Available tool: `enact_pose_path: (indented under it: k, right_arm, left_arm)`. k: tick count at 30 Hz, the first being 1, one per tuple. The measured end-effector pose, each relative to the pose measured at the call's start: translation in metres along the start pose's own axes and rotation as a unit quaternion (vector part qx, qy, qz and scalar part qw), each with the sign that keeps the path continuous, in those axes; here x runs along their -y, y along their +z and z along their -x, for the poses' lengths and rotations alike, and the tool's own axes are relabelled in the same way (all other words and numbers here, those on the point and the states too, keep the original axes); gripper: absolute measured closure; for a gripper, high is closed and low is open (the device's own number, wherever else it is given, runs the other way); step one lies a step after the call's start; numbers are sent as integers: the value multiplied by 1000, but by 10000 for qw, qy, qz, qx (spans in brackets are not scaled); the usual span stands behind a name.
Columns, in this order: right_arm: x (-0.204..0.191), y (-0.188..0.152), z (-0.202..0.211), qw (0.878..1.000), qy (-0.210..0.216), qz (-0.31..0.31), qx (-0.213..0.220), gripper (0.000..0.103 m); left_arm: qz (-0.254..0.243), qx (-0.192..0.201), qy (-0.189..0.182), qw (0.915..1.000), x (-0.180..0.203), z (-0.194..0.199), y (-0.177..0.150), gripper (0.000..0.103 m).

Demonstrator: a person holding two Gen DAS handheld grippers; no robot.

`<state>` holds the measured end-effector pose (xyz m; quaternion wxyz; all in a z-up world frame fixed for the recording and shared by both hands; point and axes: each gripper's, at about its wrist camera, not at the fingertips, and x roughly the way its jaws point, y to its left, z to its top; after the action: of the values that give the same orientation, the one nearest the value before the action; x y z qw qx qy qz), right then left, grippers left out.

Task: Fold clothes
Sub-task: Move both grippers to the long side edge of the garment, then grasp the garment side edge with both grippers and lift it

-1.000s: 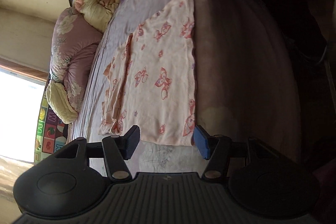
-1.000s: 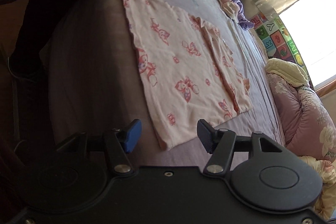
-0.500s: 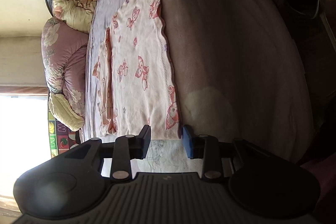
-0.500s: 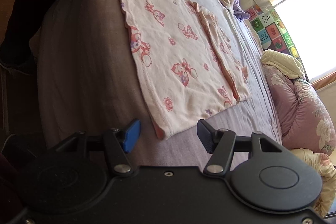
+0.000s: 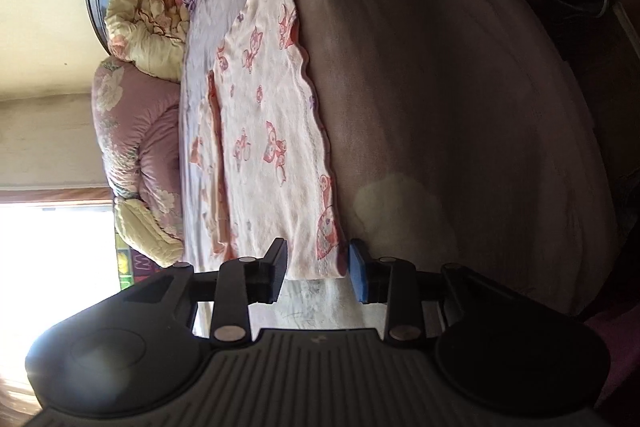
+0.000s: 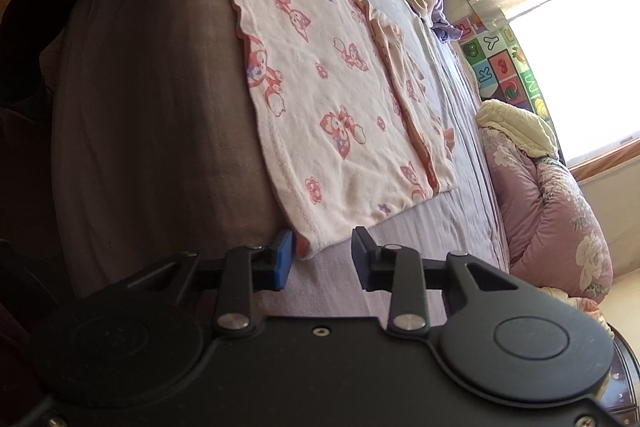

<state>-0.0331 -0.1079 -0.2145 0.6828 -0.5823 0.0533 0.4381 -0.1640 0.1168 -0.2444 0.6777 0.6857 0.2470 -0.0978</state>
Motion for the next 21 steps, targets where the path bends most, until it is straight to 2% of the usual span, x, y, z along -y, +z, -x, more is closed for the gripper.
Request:
enact_pose_path:
  k: [1, 5, 7, 16, 18, 20, 21]
  right_arm:
    - [-2, 0, 1, 10000, -36, 53, 27, 70]
    - [-6, 0, 3, 9998, -79, 152, 57, 70]
    - [-5, 1, 3, 9999, -42, 140, 40, 70]
    - [-2, 4, 1, 9996, 163, 214, -14, 70]
    - [5, 6, -1, 9994, 330, 96, -52, 75]
    - [12, 8, -3, 9982, 579, -91, -102, 92]
    - [16, 9, -3, 9976, 660, -185, -93, 94]
  left_arm:
    - [5, -4, 92, 10000, 0, -1, 1, 71]
    - [89, -33, 22, 10000, -2, -2, 3, 72]
    - [51, -59, -39, 10000, -2, -2, 4, 81]
    - [163, -76, -120, 9998, -7, -6, 4, 85]
    - [253, -67, -200, 9995, -10, -7, 3, 88]
    - [487, 12, -312, 9983, -19, -6, 1, 90]
    - [640, 65, -377, 9972, -24, -4, -1, 91]
